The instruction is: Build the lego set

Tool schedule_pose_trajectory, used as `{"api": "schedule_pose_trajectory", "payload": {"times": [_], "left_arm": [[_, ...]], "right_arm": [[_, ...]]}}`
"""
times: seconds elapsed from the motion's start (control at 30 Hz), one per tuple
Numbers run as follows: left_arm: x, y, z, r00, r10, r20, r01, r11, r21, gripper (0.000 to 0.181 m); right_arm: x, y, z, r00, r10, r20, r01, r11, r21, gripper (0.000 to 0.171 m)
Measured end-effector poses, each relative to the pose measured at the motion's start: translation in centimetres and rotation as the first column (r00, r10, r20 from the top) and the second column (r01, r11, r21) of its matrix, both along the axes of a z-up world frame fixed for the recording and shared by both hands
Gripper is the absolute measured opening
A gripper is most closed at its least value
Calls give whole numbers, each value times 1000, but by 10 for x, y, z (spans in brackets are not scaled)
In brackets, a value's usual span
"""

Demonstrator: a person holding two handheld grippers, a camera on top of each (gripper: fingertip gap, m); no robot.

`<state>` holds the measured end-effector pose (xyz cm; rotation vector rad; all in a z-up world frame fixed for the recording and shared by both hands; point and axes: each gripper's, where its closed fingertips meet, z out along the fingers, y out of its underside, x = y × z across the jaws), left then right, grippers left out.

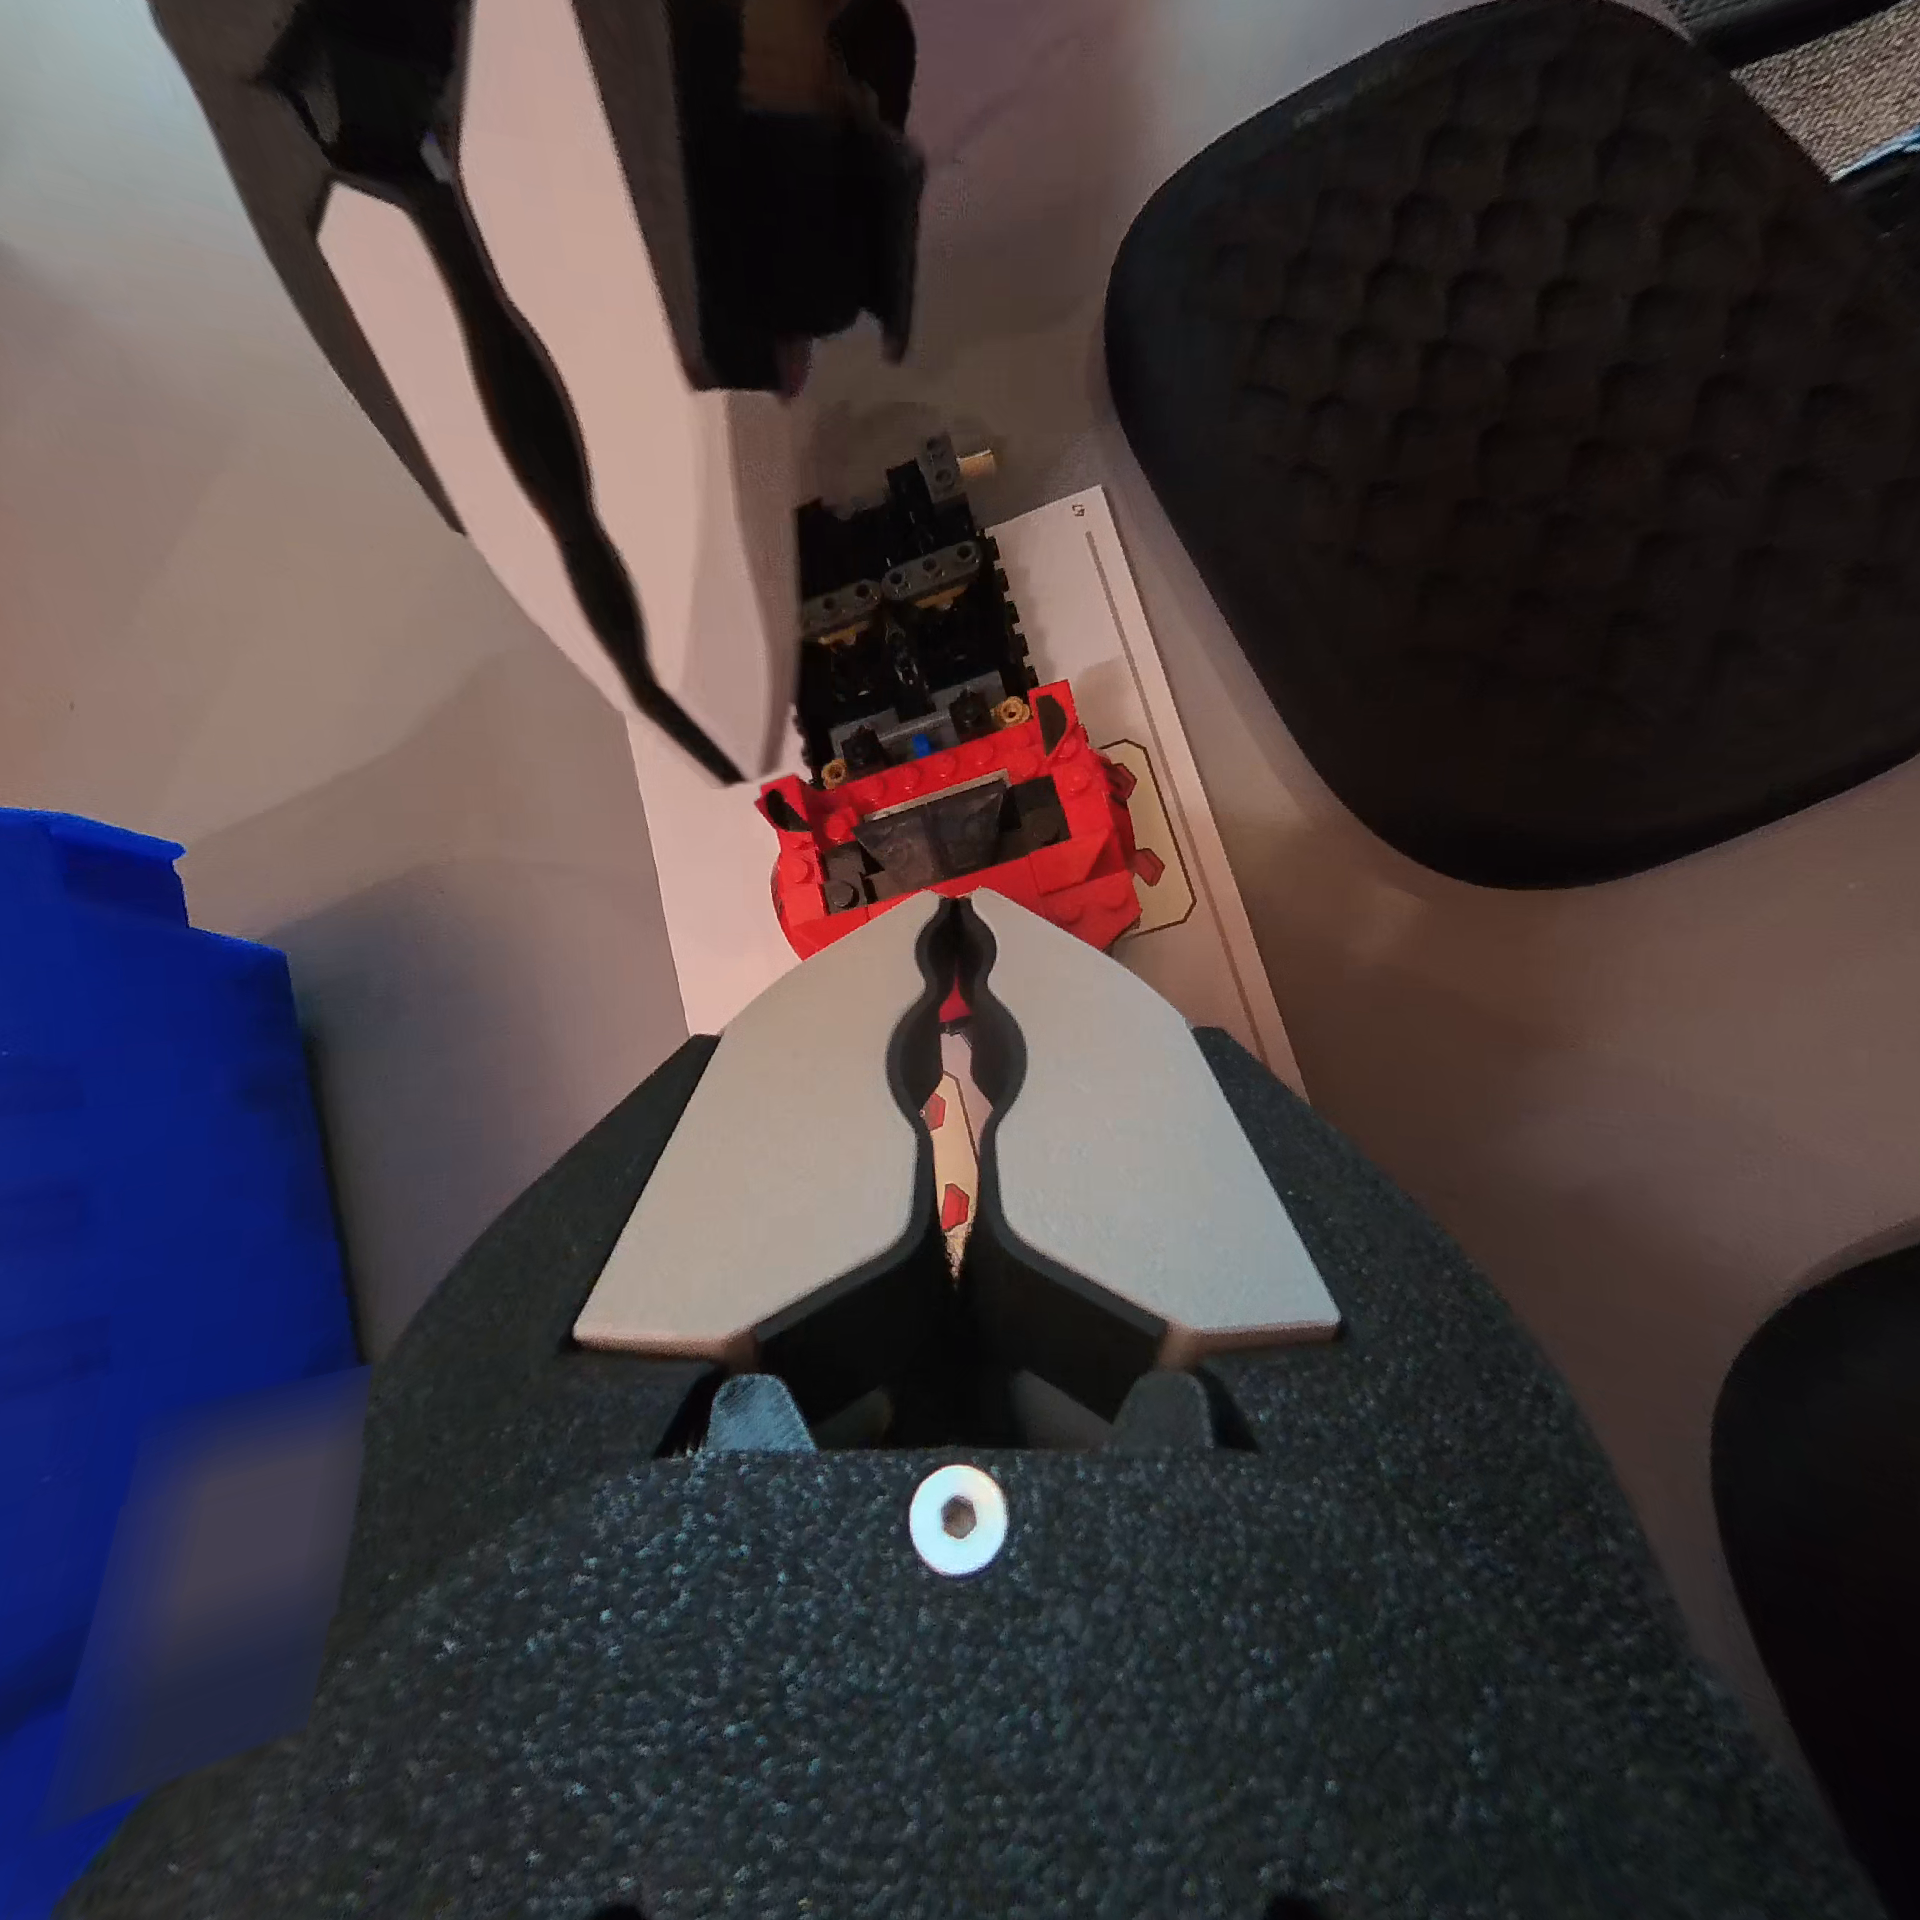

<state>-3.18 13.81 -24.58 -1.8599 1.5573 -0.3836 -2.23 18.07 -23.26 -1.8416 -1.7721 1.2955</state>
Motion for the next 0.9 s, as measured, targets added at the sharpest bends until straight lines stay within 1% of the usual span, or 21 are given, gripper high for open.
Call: {"api": "schedule_pose_trajectory", "payload": {"times": [0.03,0.1,0.13,0.17,0.23,0.3,0.43,0.63,0.77,0.9], "left_arm": [[0,0,0,1000,0,-2,0,1000,2,0],[0,0,0,1000,-2,-3,2,1000,5,0],[0,0,0,1000,-2,-2,2,1000,6,0],[0,0,0,1000,-2,-2,2,1000,6,0],[0,0,0,1000,0,-2,0,1000,6,0],[0,1,0,1000,-1,-5,1,1000,7,0],[0,1,0,1000,-1,-6,1,1000,10,0],[0,1,0,1000,-3,-4,3,1000,12,0],[0,2,-1,1000,2,-4,-2,1000,10,0],[0,2,-1,1000,4,-7,-4,1000,6,0]], "right_arm": [[-1,6,0,999,-38,-14,38,999,2,0],[2,11,-3,999,-42,10,42,999,5,0],[2,11,-5,999,-32,30,32,999,5,15],[3,12,-8,998,-16,56,15,1000,16,18],[3,9,-12,995,45,94,-51,997,64,12],[2,8,-15,987,79,139,-94,990,104,11],[-1,10,-20,971,107,215,-141,979,149,10],[0,6,-20,946,164,280,-219,959,179,0],[1,2,-18,939,188,287,-252,946,204,0],[3,-1,-19,952,164,258,-219,955,202,0]]}}
